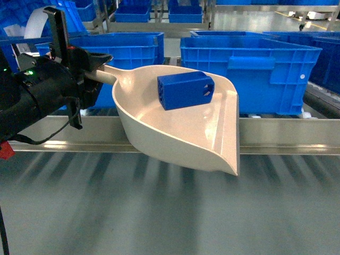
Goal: Place part in tray to right shelf
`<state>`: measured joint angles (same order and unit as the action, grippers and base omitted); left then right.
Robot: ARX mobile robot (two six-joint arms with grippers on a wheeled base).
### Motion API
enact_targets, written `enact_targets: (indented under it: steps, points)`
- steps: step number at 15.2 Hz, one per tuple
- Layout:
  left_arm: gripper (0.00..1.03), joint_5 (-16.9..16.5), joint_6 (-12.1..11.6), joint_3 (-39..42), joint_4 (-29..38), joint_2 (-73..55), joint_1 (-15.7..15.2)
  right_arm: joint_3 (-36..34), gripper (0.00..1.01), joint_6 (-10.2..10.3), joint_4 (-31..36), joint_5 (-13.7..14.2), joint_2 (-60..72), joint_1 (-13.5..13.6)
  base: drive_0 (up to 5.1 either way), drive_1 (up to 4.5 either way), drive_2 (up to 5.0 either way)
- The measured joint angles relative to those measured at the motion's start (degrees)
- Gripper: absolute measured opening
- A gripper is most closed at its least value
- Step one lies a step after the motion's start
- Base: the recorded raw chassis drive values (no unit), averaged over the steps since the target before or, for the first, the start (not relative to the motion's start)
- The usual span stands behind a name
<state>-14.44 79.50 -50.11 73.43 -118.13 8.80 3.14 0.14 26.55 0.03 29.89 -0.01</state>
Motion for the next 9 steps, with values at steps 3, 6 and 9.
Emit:
enact_targets:
  steps: [3, 6, 9]
  points:
    - [0.14, 0.0, 0.0, 0.0, -0.3, 0.0, 0.0, 0.0, 0.98, 0.0, -0.2, 0.0, 0.0, 0.0, 0.2, 4.55, -4.1]
    - [0.14, 0.2, 0.0, -0.2, -0.5, 0.0, -0.1, 0.0, 0.98, 0.0, -0.4, 0.0, 0.3, 0.0, 0.2, 4.55, -4.1]
    - [0.14, 0.2, 0.0, -0.2, 0.1, 0.0, -0.1, 0.0, 0.98, 0.0, 0.0, 0.0, 0.2, 0.0, 0.2, 4.55, -4.1]
